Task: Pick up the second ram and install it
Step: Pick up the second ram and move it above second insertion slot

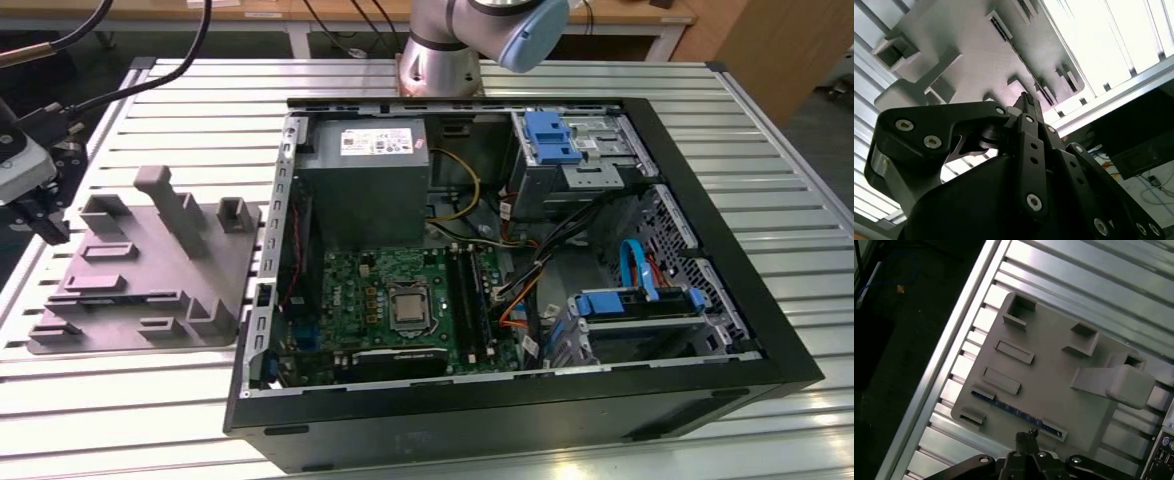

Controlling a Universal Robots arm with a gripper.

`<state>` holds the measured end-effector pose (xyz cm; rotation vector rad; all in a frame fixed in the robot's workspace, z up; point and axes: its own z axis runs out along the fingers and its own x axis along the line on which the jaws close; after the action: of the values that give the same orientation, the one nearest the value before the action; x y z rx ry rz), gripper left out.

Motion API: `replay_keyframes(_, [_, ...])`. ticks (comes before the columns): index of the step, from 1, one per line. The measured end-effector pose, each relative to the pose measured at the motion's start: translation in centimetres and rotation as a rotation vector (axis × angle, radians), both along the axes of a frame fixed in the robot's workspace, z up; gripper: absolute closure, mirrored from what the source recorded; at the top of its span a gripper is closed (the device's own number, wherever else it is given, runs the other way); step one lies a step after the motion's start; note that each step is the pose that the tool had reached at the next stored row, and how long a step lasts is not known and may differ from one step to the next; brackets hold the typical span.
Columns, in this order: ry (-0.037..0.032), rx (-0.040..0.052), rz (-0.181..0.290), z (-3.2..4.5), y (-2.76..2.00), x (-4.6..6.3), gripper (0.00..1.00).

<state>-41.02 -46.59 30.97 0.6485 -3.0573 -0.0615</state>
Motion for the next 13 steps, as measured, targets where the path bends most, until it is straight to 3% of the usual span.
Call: replay_keyframes(13, [0.0000,0.0000,0.238,-0.25,0.00,0.01,0.90])
